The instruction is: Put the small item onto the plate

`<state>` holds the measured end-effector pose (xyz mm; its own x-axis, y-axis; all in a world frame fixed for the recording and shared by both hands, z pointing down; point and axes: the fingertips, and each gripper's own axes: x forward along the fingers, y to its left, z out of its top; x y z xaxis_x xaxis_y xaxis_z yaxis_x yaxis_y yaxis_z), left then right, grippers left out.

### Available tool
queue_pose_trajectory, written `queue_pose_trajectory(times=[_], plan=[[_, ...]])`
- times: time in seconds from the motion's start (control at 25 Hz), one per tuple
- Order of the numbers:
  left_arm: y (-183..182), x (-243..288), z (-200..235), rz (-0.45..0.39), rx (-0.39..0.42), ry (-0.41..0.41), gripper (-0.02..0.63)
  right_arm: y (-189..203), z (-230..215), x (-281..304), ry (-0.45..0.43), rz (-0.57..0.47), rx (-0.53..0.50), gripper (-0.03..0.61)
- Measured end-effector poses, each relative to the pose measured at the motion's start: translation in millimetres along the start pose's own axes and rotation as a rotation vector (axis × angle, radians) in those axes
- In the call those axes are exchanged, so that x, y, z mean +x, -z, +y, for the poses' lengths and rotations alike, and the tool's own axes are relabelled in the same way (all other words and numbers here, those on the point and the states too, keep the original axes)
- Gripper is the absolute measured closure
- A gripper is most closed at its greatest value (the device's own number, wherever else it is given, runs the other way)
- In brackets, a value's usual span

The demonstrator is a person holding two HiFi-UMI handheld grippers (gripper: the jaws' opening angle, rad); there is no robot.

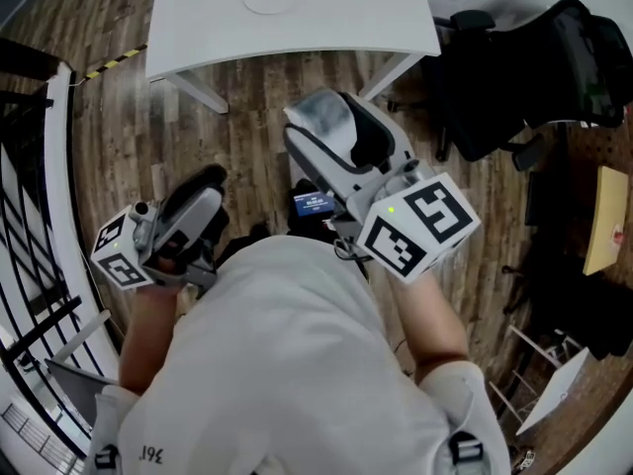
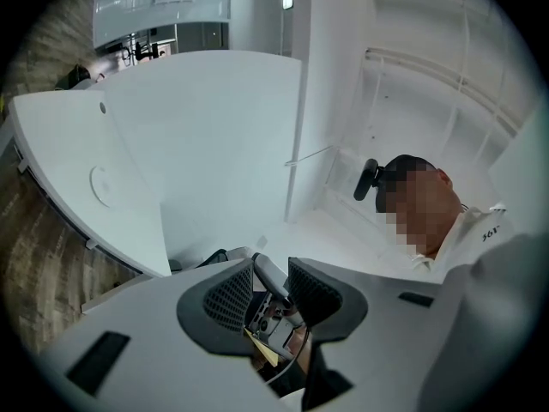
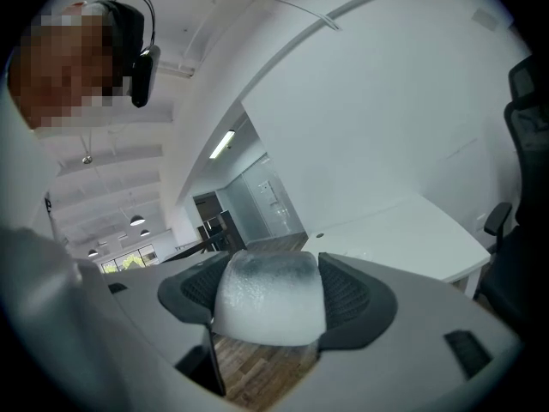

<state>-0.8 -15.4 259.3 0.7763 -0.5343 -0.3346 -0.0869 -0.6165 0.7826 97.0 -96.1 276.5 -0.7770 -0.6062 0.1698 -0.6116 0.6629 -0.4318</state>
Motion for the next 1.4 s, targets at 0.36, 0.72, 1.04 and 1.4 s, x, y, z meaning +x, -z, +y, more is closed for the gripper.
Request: queue_pose_trajectory(times=[0.36,0.72,1.04,1.4], plan=[[8,52,22,0.024,0.016,-0.036,0.5,-17,-55,1,-0.027,0.01,0.021,0.264],[-35,29,54,0.006,-0.018,-0.032,0.5,-22,-51,51,0.002,0.037,-0.005,0.264],[-111,16,93,0.045,-0.031,0.021,0.5,-38,-49,118,0.086,0.031,-0.015,0.264],[-174,-8,143,0.1,-0.063,0.032,0.5,-40,-53,185,0.181,0.045,-0.041,0.265]])
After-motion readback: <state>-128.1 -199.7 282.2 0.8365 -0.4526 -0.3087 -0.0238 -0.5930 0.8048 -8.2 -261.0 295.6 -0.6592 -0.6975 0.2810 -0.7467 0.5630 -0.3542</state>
